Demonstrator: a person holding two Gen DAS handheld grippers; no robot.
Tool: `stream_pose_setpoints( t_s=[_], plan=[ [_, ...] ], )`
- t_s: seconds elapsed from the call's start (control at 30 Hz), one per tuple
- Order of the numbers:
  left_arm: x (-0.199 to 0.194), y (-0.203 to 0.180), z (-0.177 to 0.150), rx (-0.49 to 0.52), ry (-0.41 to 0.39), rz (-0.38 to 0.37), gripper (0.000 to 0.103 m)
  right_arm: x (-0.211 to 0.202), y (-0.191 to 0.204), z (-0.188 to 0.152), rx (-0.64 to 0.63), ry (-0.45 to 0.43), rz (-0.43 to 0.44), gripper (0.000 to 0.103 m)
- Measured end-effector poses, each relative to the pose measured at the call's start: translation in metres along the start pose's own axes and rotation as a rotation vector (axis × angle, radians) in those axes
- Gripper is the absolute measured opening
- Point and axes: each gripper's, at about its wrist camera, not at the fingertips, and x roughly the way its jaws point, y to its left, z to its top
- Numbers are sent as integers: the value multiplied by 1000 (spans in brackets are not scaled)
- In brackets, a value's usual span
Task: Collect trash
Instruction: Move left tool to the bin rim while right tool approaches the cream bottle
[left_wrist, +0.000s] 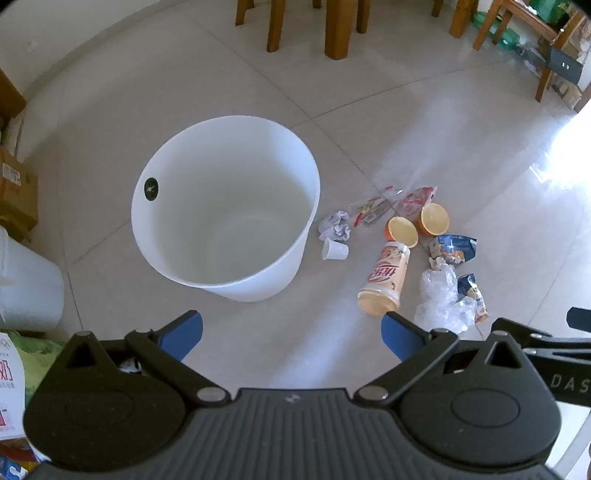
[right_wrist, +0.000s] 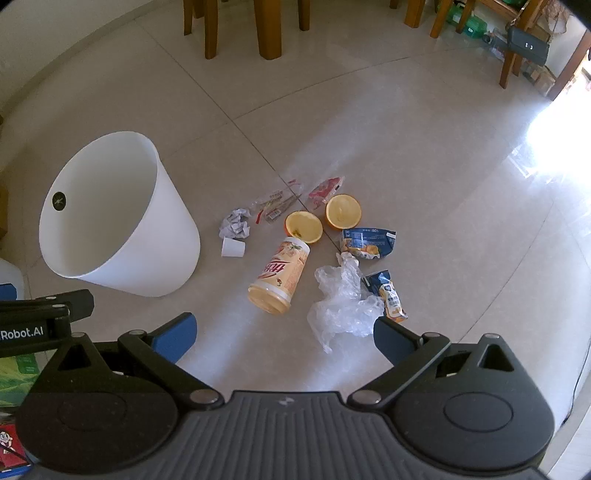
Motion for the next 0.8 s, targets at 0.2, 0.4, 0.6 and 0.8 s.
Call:
stream_pose_setpoints(
  t_s=[0.2,0.4,0.6,0.8],
  plan=[
    [1,-7,1,19,-2,4,102,2,-1,0,4,1,4,103],
    [1,-5,-2,27,-16,1,102,2,-2,0,4,1,4,103],
    [2,1,0,20,-50,-14,102,4,-2,1,2,6,5,103],
    [9,9,7,2,-51,-35,102,10,0,4,-7,17,6,103]
  ],
)
